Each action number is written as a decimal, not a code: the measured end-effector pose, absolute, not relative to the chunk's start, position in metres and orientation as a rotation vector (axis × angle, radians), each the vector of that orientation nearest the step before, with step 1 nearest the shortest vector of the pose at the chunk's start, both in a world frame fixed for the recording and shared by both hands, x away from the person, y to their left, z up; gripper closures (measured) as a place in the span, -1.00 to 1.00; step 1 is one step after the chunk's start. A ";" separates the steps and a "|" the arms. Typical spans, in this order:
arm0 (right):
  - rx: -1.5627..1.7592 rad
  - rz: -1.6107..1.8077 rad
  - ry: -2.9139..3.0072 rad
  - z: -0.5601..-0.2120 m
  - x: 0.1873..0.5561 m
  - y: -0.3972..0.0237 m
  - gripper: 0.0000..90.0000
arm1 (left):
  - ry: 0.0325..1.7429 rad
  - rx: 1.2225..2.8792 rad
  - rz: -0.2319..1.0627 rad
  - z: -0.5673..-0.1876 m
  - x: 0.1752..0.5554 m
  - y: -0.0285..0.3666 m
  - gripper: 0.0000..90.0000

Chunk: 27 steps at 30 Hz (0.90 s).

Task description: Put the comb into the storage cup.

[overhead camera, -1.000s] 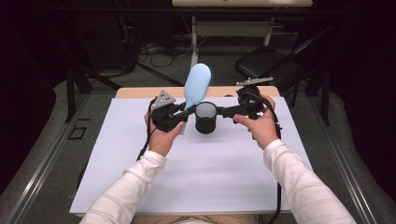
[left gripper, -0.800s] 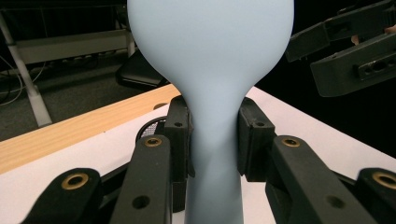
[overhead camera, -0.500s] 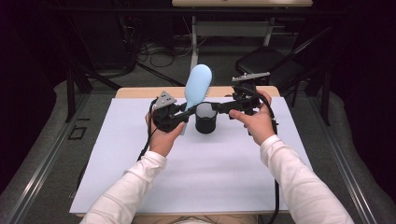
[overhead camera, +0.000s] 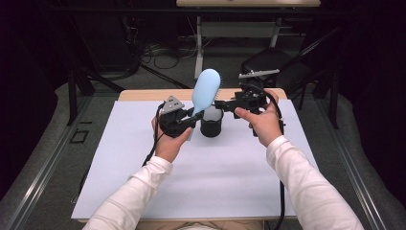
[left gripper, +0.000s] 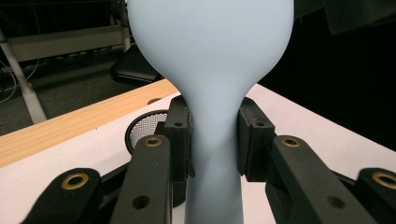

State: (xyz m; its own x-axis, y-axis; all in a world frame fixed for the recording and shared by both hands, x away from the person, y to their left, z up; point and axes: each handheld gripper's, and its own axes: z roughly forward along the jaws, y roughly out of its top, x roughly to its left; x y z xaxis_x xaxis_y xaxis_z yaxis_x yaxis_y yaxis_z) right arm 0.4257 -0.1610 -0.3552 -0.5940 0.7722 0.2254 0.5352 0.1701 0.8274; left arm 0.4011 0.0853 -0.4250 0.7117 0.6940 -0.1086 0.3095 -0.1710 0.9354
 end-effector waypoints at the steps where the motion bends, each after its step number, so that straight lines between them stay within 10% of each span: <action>1: 1.258 1.394 2.198 -0.354 0.426 -0.161 -0.80 | 0.799 1.762 0.413 -0.425 0.401 0.085 0.55; 27: 1.311 1.439 2.193 -0.346 0.437 -0.157 -0.71 | 0.790 1.771 0.399 -0.430 0.401 0.080 0.55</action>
